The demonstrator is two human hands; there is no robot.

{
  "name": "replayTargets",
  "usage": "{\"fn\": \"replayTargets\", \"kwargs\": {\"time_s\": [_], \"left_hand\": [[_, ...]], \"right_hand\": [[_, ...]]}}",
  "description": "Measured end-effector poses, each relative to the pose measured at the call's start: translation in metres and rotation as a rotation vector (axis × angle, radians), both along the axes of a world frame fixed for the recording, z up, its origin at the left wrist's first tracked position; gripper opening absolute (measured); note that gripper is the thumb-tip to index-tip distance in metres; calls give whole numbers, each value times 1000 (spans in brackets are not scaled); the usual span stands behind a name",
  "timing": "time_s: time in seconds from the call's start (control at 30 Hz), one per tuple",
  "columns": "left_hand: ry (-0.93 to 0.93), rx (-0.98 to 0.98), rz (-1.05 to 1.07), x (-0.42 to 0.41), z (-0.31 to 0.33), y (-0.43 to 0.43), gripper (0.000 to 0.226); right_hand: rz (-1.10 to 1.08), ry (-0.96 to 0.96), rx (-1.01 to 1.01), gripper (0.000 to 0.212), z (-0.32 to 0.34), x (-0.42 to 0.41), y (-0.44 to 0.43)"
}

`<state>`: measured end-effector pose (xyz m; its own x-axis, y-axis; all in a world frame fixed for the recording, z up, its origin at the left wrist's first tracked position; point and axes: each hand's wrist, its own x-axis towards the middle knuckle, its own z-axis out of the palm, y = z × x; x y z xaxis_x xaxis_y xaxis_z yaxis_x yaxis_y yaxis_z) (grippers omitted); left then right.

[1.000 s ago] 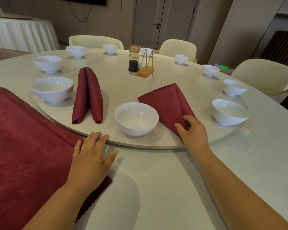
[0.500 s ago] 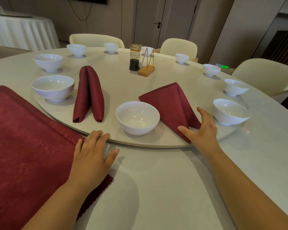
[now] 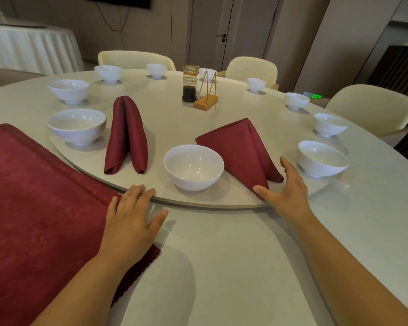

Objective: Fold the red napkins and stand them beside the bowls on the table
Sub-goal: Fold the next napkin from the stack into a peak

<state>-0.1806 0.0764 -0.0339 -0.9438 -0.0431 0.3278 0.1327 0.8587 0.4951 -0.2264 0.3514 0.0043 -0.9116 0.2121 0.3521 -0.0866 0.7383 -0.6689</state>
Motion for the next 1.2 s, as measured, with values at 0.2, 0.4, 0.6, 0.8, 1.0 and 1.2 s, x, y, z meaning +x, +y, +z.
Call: {"fn": "replayTargets", "kwargs": {"time_s": [0.2, 0.4, 0.6, 0.8, 1.0, 1.2], "left_hand": [[-7, 72, 22, -1, 2, 0, 44], [8, 199, 20, 6, 19, -2, 31], [-32, 56, -155, 55, 49, -34, 36], [-74, -167, 15, 145, 40, -98, 98], [-34, -106, 173, 165, -2, -124, 94], [51, -21, 181, 165, -11, -125, 75]], "right_hand": [[76, 76, -230, 37, 12, 60, -23], [438, -250, -193, 19, -17, 121, -73], [492, -161, 313, 64, -33, 126, -83], [443, -40, 515, 33, -33, 130, -87], [422, -72, 436, 34, -21, 130, -95], [548, -148, 396, 41, -13, 128, -131]]}}
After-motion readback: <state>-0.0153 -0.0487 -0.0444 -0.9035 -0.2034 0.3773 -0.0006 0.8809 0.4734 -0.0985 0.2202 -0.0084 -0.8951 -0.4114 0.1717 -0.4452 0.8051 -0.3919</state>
